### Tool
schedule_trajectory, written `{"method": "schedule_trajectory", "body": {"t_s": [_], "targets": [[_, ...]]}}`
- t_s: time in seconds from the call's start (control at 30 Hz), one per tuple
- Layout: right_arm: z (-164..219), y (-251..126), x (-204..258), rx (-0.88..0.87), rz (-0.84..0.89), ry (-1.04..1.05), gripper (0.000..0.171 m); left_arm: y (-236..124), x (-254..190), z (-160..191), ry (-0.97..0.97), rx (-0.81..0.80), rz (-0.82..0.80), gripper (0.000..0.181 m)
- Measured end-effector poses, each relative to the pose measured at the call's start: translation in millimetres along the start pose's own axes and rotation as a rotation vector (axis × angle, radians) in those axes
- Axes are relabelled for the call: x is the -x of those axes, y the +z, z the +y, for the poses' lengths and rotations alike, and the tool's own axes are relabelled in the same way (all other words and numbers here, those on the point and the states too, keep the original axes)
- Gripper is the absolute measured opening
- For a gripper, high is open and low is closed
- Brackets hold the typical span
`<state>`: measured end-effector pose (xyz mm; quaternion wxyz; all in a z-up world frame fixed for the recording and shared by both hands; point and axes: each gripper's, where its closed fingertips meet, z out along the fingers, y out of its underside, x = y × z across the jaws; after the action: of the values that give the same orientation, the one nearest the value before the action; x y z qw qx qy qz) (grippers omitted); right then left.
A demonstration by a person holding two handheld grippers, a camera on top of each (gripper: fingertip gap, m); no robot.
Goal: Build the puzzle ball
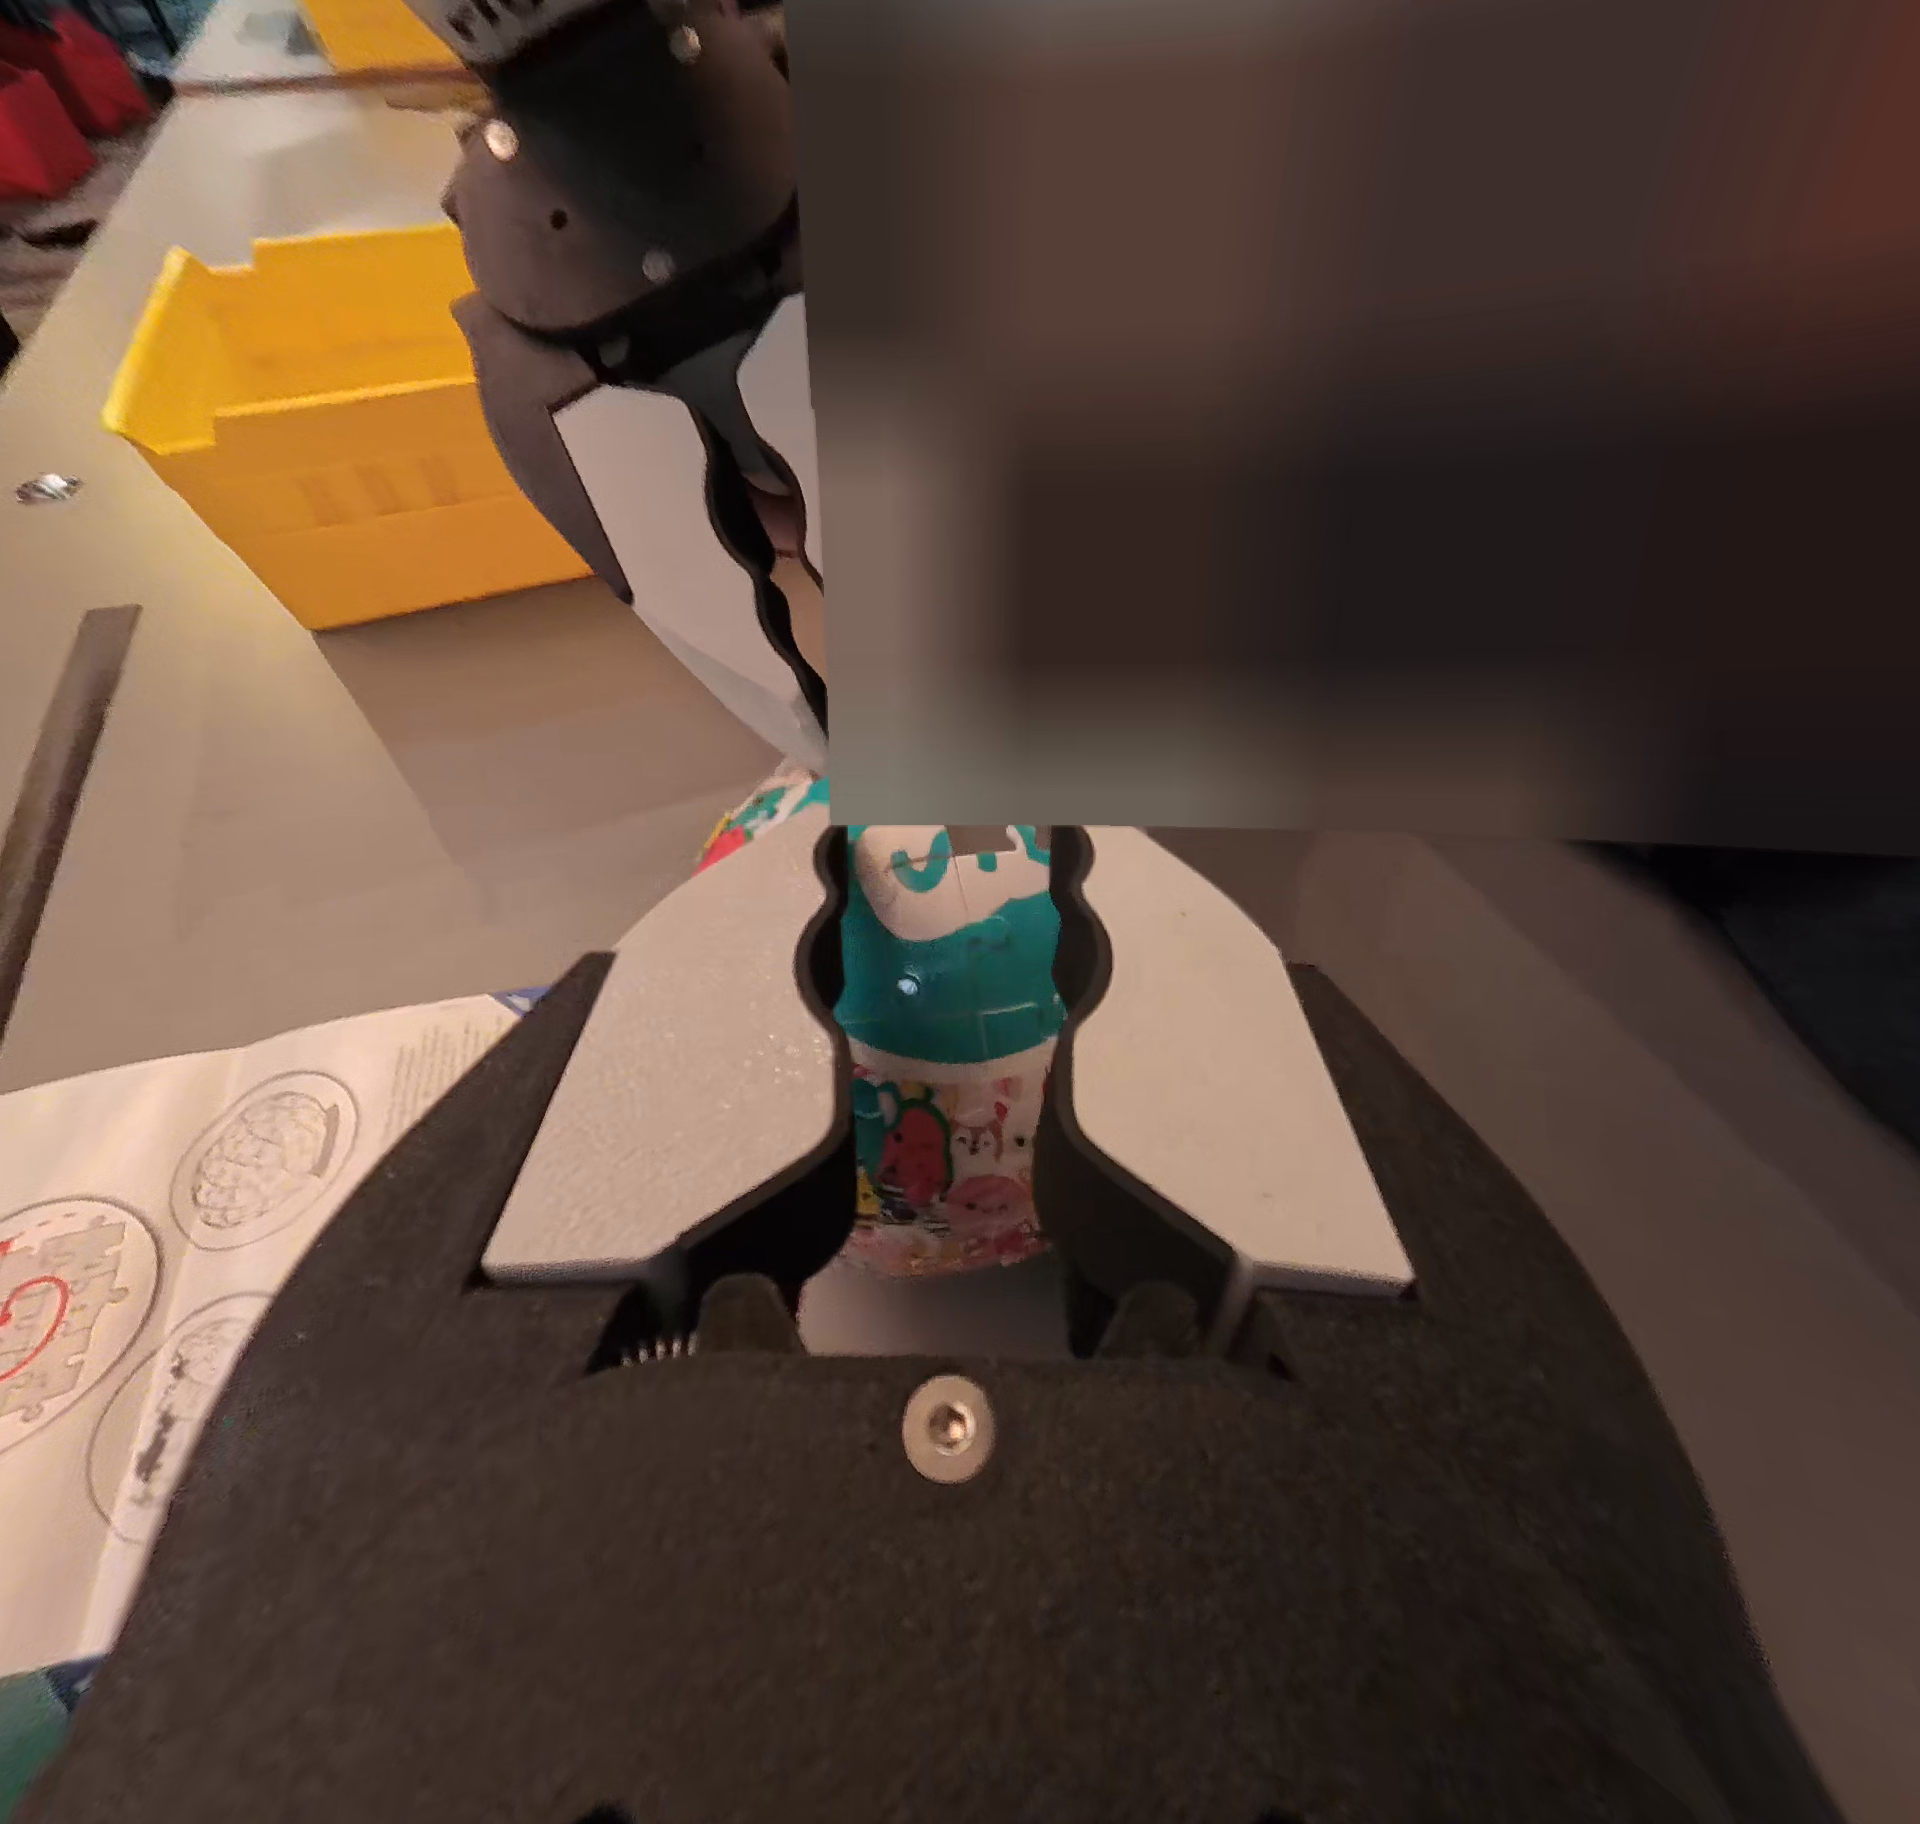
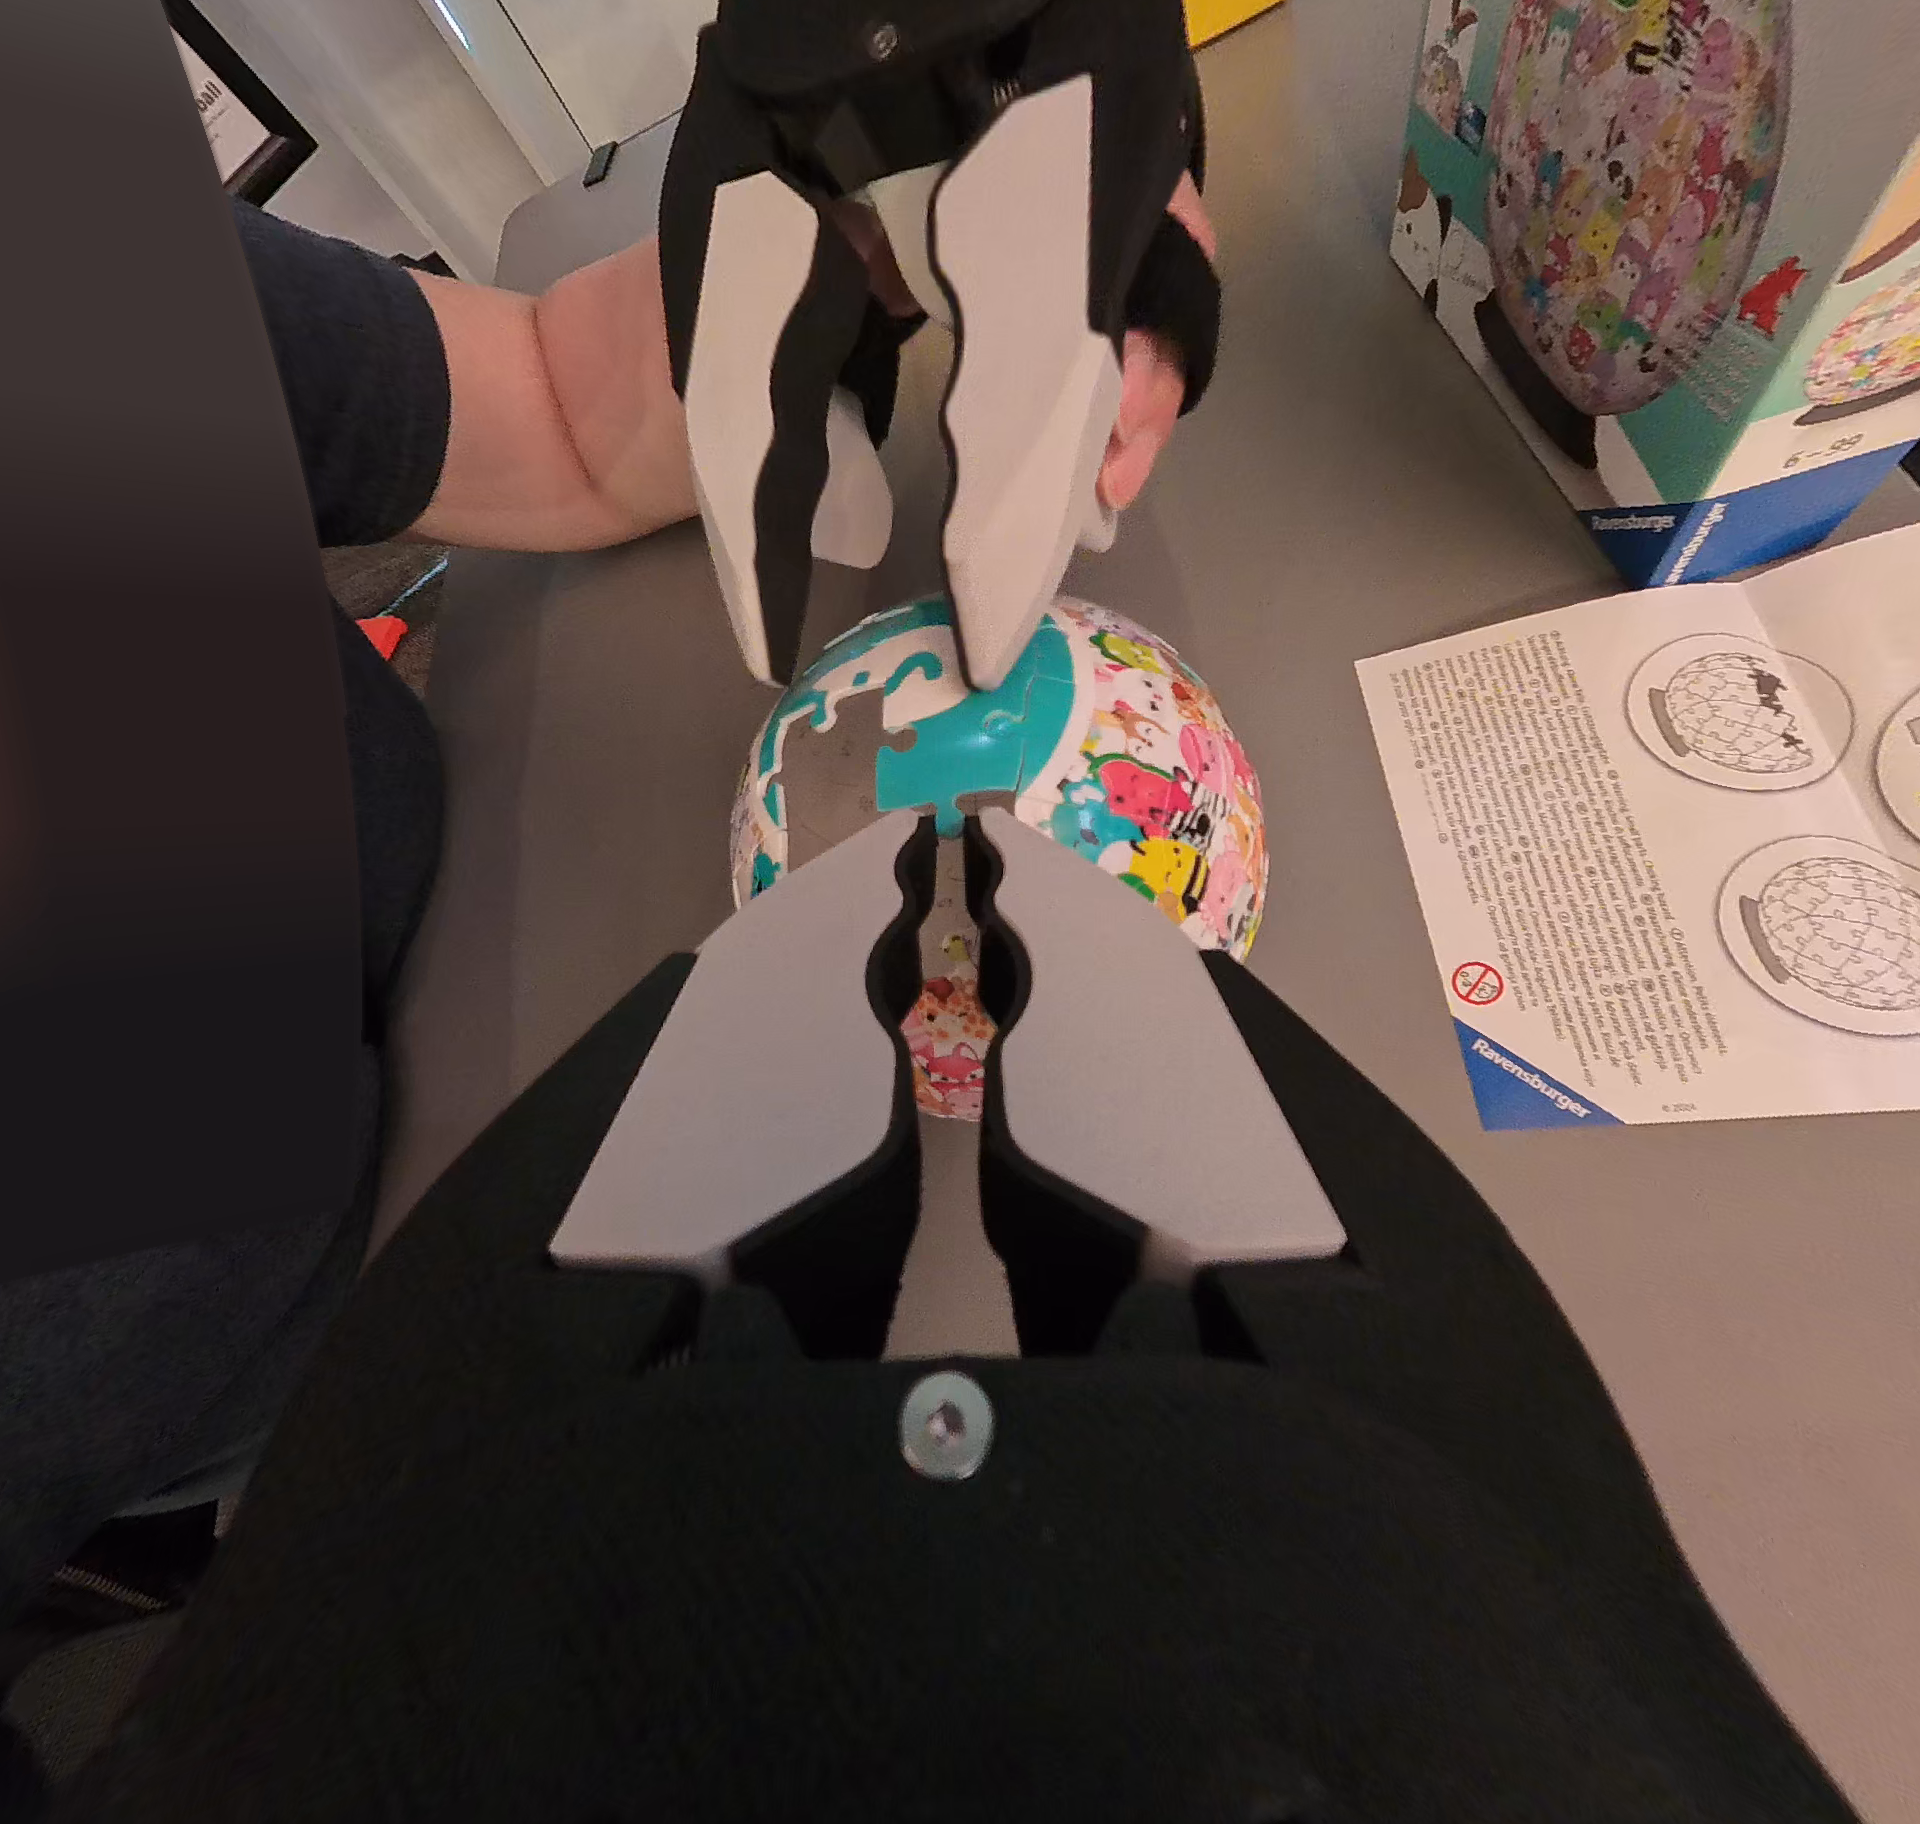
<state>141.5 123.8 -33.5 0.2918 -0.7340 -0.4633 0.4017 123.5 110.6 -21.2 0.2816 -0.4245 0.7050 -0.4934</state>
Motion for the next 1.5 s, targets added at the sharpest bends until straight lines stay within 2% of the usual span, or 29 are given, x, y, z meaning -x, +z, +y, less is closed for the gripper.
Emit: {"method": "schedule_trajectory", "body": {"t_s": [0.3,0.5,0.7,0.83,0.93,1.07,1.2,1.5], "targets": [[1,0,1,0.005,-0.001,-0.002,0.006,3,1,2,-0.034,0.014,0.014,0.047],[1,0,1,0.002,0.002,0.002,0.006,2,3,-6,-0.008,-0.011,0.006,0.047],[1,0,1,0.002,0.003,0.002,0.006,13,1,-2,0.0,0.071,0.06,0.046],[1,1,1,0.006,0.005,-0.002,0.006,12,3,-4,-0.005,0.064,0.058,0.045],[1,1,1,0.006,0.005,-0.002,0.006,11,-3,-3,-0.015,0.059,0.092,0.039],[2,1,2,0.008,0.006,-0.004,0.006,10,4,-7,-0.006,0.031,0.047,0.045],[2,1,2,0.011,0.007,-0.006,0.006,10,1,-3,-0.009,0.05,0.067,0.038],[2,1,2,-0.006,0.004,0.003,0.006,4,5,-9,-0.002,0.016,0.03,0.042]]}}
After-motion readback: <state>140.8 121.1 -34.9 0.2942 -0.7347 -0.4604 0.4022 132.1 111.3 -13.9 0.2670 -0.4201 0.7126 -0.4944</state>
